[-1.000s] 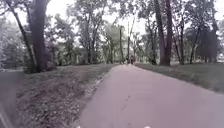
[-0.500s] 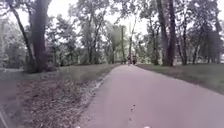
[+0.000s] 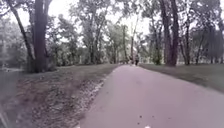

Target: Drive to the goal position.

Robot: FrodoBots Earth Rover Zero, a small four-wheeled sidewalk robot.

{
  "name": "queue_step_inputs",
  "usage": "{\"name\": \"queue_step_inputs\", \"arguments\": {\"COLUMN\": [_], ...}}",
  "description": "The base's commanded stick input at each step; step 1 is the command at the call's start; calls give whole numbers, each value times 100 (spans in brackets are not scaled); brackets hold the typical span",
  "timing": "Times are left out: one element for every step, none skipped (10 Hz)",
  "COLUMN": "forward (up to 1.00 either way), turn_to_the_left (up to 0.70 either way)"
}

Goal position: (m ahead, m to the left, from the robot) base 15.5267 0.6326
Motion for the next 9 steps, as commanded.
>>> {"name": "queue_step_inputs", "arguments": {"forward": [69, 68, 68, 69, 69, 68, 69, 69, 69], "turn_to_the_left": [0, -1, -4, -10, -11, -4, 0, 0, 0]}}
